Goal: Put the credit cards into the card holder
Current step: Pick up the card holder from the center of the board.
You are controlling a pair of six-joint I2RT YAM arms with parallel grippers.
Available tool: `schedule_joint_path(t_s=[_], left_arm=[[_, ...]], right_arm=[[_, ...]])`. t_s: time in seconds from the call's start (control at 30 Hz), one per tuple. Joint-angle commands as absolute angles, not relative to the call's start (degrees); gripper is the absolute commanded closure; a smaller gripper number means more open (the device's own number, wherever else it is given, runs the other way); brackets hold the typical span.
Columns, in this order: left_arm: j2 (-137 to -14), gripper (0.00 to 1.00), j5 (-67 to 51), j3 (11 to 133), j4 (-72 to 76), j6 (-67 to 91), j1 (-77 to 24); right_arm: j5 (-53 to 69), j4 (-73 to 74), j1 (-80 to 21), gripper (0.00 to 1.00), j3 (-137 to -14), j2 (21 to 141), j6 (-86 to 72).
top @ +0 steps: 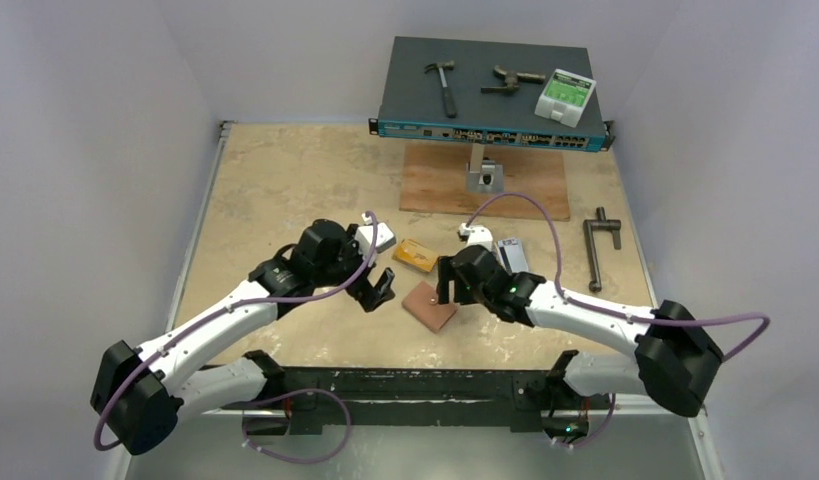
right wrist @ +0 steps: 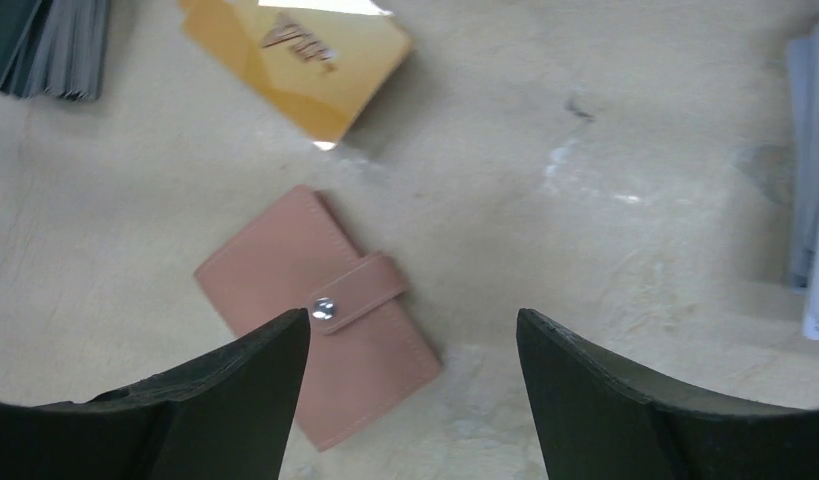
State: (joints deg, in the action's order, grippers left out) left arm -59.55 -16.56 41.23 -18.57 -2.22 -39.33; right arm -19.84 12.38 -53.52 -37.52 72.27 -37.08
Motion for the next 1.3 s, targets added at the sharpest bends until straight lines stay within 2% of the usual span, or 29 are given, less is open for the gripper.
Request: schedule_joint_path(t_s=[0.0,0.17,0.33,0.53,0.67,0.8,0.97,1.13,1.27], left_arm=[[-60.6,0.00,-20.3,42.9,-15.9,0.3,-38.9],[-61.6,0.00,-20.9,42.6,-15.6,-7.3,-39.0],[-61.0,0.00,-20.7,42.0,-16.3,-11.5,-38.9],[-59.7,0.00,-20.8,40.6,-15.4,-12.9,-38.9],[-59.0,0.00,-20.3,40.6,-14.6,-15.1,-39.0],[-59.2,0.00,-20.4,41.7,-15.8,-16.2,-38.9],[-59.8,0.00,-22.0,43.2,-16.1,-6.9,-38.1],[-61.4,0.00,-31.1,42.9,-13.5,4.8,-34.6],[-63.0,0.00,-35.5,42.3,-11.7,5.8,-33.1]], right_arm=[[-8.2,10.3,-46.7,0.25,-34.1,69.5,-37.3],[3.0,3.2,-43.4,0.30,-31.3,73.4,-38.1],[8.1,-1.4,-41.7,0.45,-29.0,76.2,-38.5],[11.5,-4.9,-40.3,0.70,-26.6,77.5,-39.5],[13.4,-6.8,-40.1,1.00,-25.7,78.5,-40.5],[15.5,-7.6,-39.3,1.00,-25.7,76.2,-40.4],[14.8,-4.7,-39.2,1.00,-27.9,69.4,-35.4],[12.8,-2.6,-39.3,1.00,-28.2,65.5,-32.8],[11.3,-0.7,-40.5,1.00,-28.8,61.7,-30.5]])
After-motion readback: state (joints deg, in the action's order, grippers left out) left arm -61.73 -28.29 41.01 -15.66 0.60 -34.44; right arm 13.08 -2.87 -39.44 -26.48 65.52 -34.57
